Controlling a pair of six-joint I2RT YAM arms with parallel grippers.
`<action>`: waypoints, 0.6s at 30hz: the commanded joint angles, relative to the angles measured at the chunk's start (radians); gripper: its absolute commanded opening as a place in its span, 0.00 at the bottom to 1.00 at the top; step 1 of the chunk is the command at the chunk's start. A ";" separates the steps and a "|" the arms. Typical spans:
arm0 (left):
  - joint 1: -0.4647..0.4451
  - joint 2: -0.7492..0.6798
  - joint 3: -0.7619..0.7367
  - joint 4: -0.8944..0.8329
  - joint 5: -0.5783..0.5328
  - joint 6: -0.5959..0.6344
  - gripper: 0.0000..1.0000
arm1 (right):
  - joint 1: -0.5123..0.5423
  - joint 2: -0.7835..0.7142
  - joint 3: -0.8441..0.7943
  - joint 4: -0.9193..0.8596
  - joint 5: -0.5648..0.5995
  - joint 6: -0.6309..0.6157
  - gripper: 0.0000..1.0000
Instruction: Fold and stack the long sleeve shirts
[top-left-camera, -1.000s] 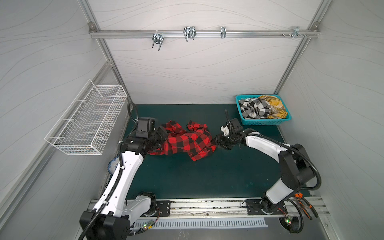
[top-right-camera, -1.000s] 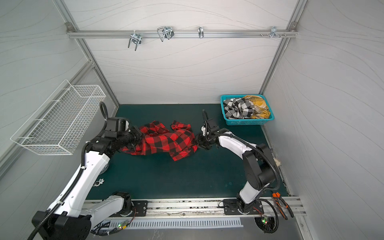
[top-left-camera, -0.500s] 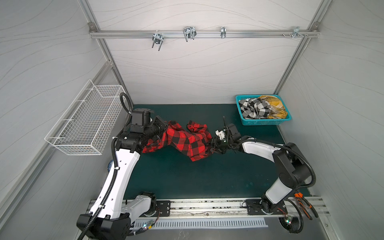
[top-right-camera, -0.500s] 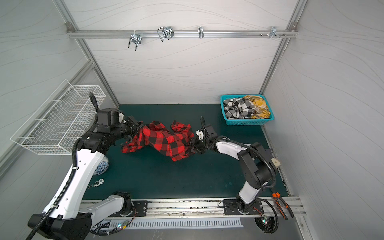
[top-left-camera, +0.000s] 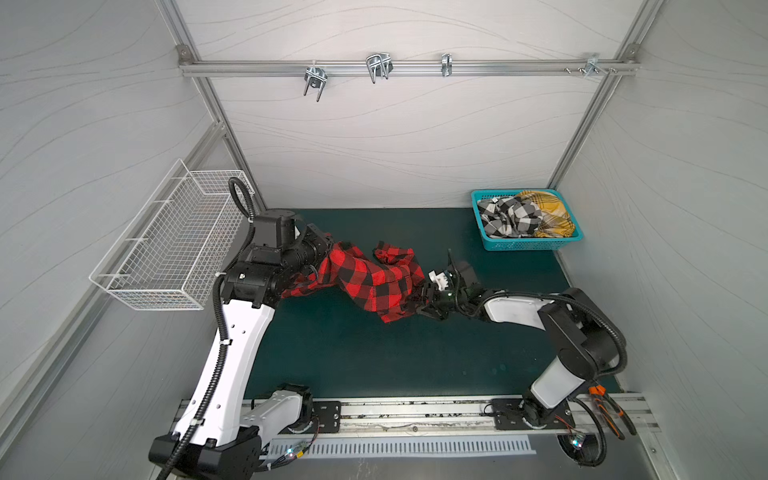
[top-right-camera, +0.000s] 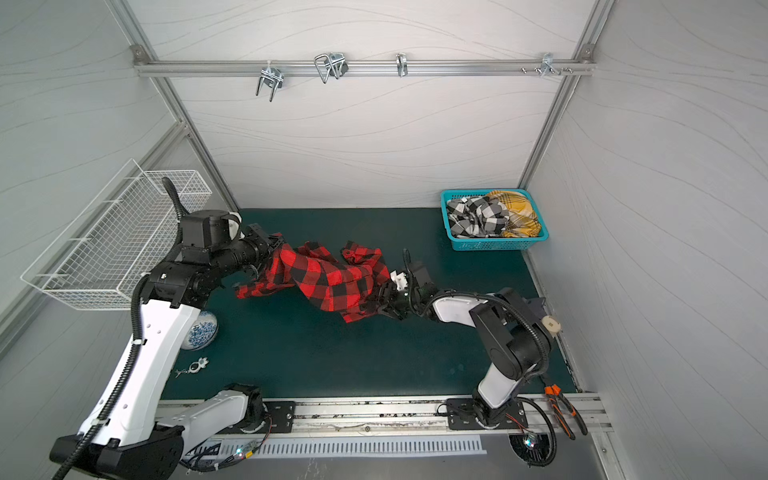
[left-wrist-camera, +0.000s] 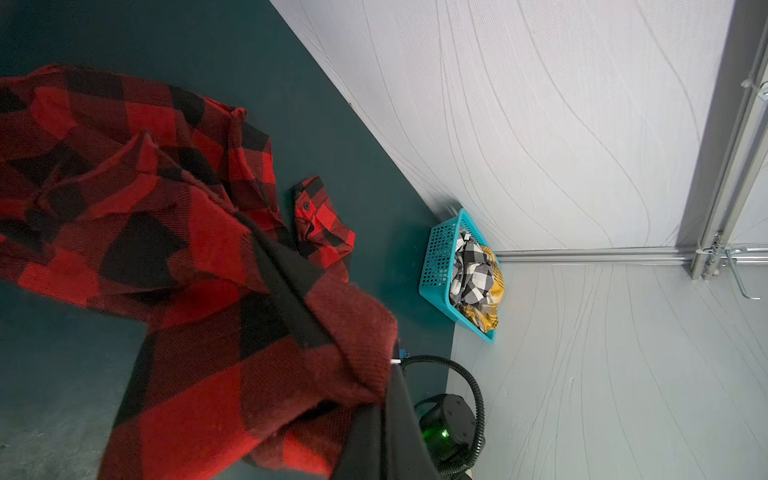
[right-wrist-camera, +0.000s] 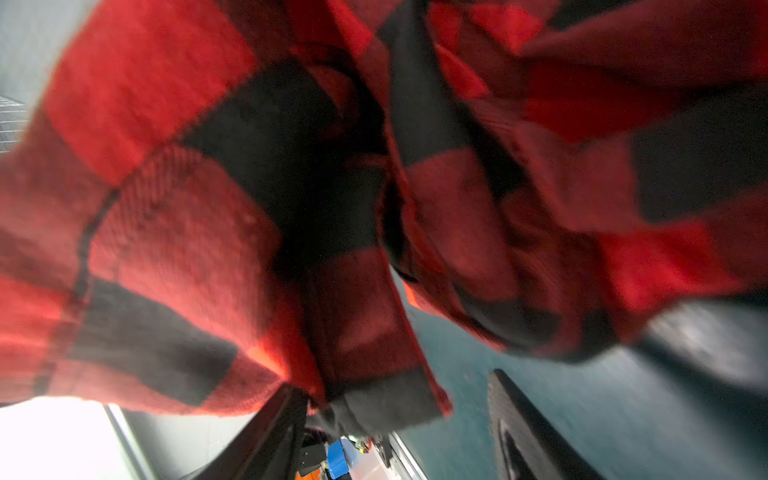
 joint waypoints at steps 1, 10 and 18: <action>0.006 -0.019 0.043 0.015 -0.006 -0.014 0.00 | 0.016 0.064 0.020 0.182 -0.035 0.096 0.69; 0.024 -0.023 -0.009 0.012 -0.061 0.026 0.00 | 0.002 0.060 0.051 0.147 -0.045 0.082 0.10; 0.068 0.175 0.064 0.066 -0.092 0.061 0.00 | -0.317 -0.049 0.665 -0.680 0.012 -0.323 0.00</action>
